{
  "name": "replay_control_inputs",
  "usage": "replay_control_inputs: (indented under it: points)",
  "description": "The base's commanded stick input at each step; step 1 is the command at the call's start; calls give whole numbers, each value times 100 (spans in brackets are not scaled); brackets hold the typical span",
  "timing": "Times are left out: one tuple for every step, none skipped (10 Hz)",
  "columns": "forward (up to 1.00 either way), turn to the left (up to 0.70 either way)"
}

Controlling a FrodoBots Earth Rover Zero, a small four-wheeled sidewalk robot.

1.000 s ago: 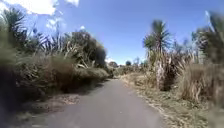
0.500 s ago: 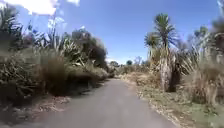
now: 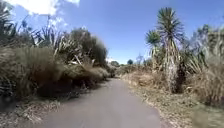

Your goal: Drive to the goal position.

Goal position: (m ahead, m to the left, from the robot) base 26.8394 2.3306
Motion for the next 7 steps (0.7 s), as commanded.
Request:
replay_control_inputs:
  points:
    - [85,0]
    - [85,0]
    - [85,0]
    - [85,0]
    - [85,0]
    - [85,0]
    - [85,0]
